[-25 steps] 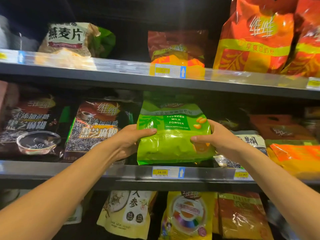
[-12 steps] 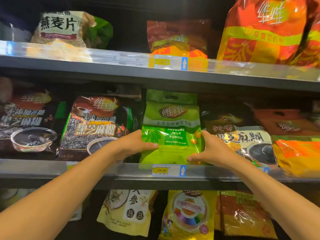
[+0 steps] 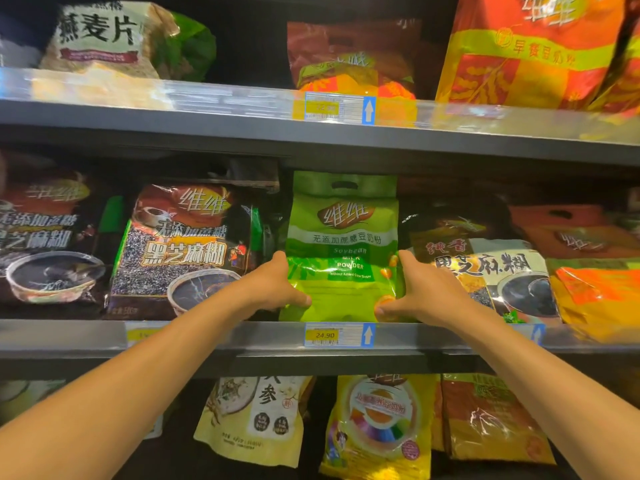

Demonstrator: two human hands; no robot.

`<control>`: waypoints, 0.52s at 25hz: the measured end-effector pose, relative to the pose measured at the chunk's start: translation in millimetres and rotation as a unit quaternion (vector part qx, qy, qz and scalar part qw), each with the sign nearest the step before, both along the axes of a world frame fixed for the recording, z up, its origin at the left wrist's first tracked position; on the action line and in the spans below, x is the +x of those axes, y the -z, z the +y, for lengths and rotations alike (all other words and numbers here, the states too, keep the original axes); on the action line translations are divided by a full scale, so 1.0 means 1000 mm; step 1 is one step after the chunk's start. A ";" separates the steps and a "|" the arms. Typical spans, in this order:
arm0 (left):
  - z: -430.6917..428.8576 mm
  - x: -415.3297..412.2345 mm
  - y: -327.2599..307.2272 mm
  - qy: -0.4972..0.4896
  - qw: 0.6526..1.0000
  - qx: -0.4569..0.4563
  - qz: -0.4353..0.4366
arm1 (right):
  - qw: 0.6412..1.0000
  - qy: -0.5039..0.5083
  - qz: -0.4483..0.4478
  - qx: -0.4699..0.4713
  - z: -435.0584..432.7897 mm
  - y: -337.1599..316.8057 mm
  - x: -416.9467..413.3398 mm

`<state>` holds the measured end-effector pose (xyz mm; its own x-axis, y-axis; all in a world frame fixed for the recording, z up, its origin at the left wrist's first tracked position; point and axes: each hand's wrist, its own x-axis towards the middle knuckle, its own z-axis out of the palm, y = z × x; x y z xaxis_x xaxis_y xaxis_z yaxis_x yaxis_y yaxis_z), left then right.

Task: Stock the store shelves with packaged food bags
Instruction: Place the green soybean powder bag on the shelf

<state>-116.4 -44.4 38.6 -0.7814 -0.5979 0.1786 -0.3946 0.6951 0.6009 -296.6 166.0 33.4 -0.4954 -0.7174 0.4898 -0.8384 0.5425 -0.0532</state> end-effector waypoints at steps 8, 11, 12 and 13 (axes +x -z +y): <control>0.003 -0.014 -0.004 -0.032 0.997 -0.058 -0.041 | 0.997 0.009 0.071 0.015 -0.017 -0.008 -0.013; 0.003 -0.025 -0.006 -0.046 0.993 -0.101 -0.047 | 0.991 0.051 0.126 0.015 -0.032 -0.007 -0.018; 0.002 -0.028 -0.006 -0.048 0.991 -0.112 -0.052 | 0.989 0.060 0.134 0.019 -0.035 -0.007 -0.018; 0.002 -0.030 -0.006 -0.048 0.990 -0.117 -0.055 | 0.988 0.068 0.139 0.026 -0.037 -0.008 -0.018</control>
<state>-146.8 -42.5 44.8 -0.7450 -0.6232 0.2380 -0.5207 0.7663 0.3764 -314.5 128.9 41.1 -0.4402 -0.6815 0.5846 -0.7361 0.6467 0.1996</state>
